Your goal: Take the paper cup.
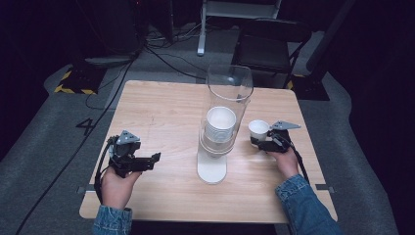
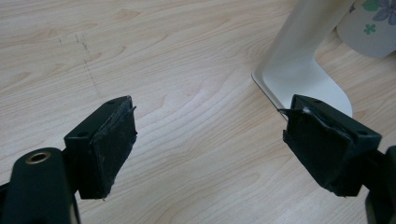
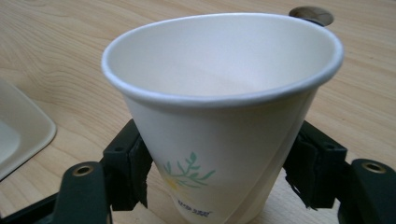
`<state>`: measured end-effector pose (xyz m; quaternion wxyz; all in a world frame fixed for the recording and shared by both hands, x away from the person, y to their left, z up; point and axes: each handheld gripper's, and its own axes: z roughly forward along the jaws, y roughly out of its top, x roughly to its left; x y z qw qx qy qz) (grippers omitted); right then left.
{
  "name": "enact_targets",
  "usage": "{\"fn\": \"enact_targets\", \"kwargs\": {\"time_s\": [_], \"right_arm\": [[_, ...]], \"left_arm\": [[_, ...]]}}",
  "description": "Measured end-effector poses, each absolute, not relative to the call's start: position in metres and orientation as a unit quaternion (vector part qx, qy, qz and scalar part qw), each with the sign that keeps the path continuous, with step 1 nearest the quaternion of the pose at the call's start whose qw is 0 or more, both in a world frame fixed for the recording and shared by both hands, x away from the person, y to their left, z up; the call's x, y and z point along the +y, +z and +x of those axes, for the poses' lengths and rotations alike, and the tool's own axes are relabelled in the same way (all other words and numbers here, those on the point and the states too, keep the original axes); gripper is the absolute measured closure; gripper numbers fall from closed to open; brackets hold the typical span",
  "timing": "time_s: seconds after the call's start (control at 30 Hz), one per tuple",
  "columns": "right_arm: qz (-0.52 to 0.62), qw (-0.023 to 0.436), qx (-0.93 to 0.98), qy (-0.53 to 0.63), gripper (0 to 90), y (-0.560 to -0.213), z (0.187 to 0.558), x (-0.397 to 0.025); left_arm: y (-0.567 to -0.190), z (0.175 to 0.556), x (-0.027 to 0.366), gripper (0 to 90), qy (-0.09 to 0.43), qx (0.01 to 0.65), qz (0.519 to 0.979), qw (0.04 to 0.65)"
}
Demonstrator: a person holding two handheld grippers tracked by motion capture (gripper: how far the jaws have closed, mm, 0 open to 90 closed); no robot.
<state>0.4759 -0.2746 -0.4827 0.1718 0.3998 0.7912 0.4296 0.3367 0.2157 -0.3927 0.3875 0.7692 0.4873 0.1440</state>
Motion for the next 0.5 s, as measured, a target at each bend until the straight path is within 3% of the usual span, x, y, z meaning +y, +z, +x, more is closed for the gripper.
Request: {"fn": "enact_targets", "kwargs": {"time_s": [0.4,0.43,0.5], "right_arm": [[0.399,0.169,0.801,0.412,28.6,-0.4871,0.4762,-0.2739],[0.401,0.166,0.802,0.410,23.2,-0.4874,0.4761,-0.2733],[0.403,0.162,0.802,0.409,21.2,-0.4873,0.4763,-0.2731]], "left_arm": [[-0.3928,0.3371,0.2163,16.8,0.144,0.488,0.769,0.387],[-0.3927,0.3373,0.2163,16.8,0.144,0.488,0.769,0.388],[-0.3927,0.3373,0.2161,16.8,0.143,0.488,0.768,0.389]]}}
